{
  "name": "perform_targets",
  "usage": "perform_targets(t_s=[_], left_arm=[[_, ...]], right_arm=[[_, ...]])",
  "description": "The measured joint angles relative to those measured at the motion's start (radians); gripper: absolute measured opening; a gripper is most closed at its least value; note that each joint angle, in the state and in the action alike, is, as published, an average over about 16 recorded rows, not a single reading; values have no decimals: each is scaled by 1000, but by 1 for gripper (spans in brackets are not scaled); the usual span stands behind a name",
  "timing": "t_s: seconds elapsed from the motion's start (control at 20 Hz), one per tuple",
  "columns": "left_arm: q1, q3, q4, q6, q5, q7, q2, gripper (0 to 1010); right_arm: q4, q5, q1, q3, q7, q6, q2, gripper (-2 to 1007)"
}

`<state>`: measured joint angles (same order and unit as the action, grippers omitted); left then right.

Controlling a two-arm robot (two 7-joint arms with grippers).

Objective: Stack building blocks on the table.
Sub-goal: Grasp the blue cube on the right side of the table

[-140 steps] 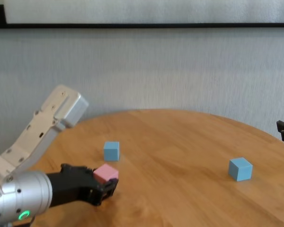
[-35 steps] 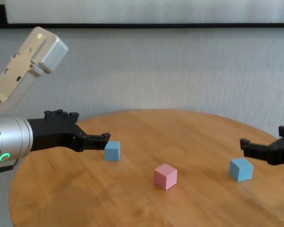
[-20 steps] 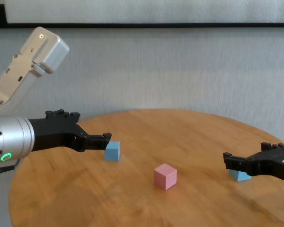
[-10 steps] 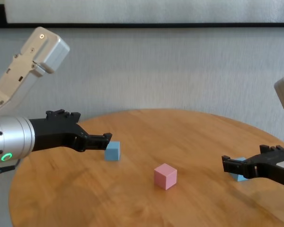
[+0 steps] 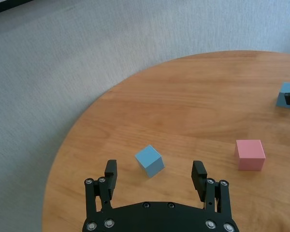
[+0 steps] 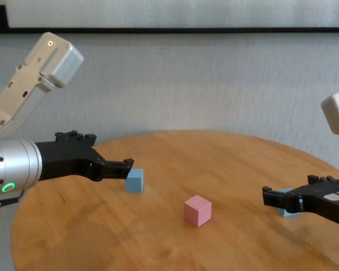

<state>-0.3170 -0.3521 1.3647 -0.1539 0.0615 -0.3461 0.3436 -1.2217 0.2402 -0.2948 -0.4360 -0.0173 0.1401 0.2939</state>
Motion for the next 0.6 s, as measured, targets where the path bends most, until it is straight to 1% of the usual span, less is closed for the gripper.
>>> perform_targets(t_s=[0.6], left_arm=[[0,0,0,0,0,0,0,1000]], right_arm=[[67,-37,-26,9,-1,-5,-37,1005]])
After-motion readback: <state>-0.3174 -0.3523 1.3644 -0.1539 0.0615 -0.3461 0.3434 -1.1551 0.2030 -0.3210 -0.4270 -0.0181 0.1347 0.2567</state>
